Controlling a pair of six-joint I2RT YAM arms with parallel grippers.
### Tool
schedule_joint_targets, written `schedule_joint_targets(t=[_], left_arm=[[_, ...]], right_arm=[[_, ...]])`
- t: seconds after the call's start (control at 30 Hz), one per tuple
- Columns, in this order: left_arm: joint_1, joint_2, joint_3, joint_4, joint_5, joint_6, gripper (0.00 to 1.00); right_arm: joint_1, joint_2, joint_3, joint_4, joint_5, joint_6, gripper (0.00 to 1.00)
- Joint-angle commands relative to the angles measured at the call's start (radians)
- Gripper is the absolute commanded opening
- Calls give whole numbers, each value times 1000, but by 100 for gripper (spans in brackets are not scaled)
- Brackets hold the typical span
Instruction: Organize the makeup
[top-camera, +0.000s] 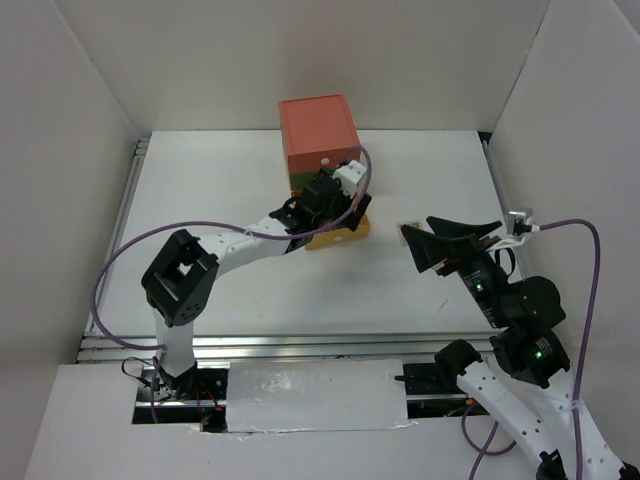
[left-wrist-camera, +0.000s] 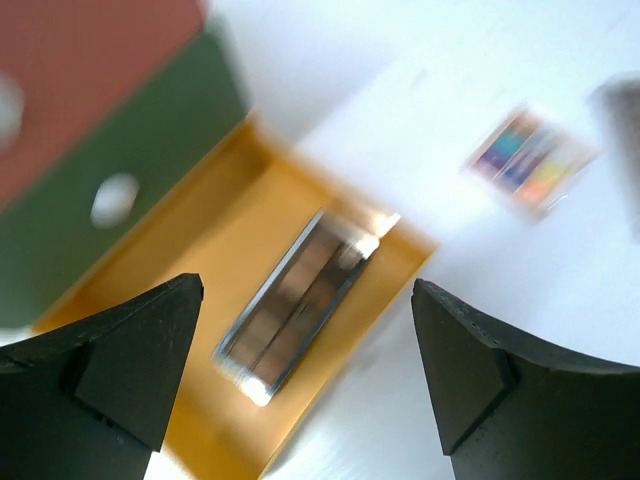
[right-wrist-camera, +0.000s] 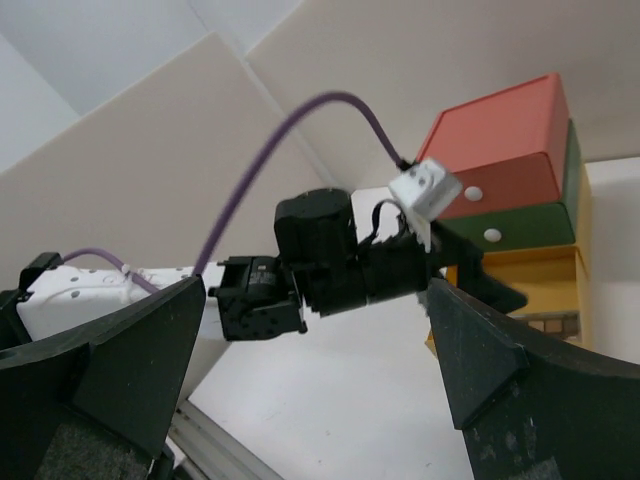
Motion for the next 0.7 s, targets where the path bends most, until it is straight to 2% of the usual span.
schedule_joint_targets(t=[0.0,0.03,0.07,0.1,0.13,0.2,0.27,0.33,0.4,0.5,0.6,0.63,0.67], left_arm=[[-48,77,265,-82,148,-87,99],[-60,120,352,-222,131,-125,99],[-74,169,532,-297,119,-142,99],[-103,261,617,-378,69,-159,99],[-117,301,778,-499,39,-217,99],[-140,410,904,-585,-13,-294,99],[-140,472,1045,-680,-51,-436,100],[-142,518,1063,-693,-97,-531,99],[-140,523,1026,-638,-113,-598,99],[-143,520,944,-496,-61,-632,99],[-148,472,878,-428,-33,-656,99],[-151,407,806,-396,-48,-662,99],[-151,406,752,-395,-56,-667,99]], right_arm=[[7,-12,87,-61,95,-51,100],[7,-17,98,-82,121,-33,100],[7,-26,109,-117,149,-23,100],[7,-31,120,-130,172,-19,100],[8,-41,124,-140,214,-13,100],[8,-49,132,-170,261,-2,100],[7,-48,143,-193,315,9,100],[7,-37,146,-200,325,9,100],[7,-26,149,-210,327,6,100],[8,-8,135,-214,364,-8,100],[7,35,138,-248,483,-8,100],[5,61,131,-260,549,-2,100],[5,72,121,-257,583,7,100]])
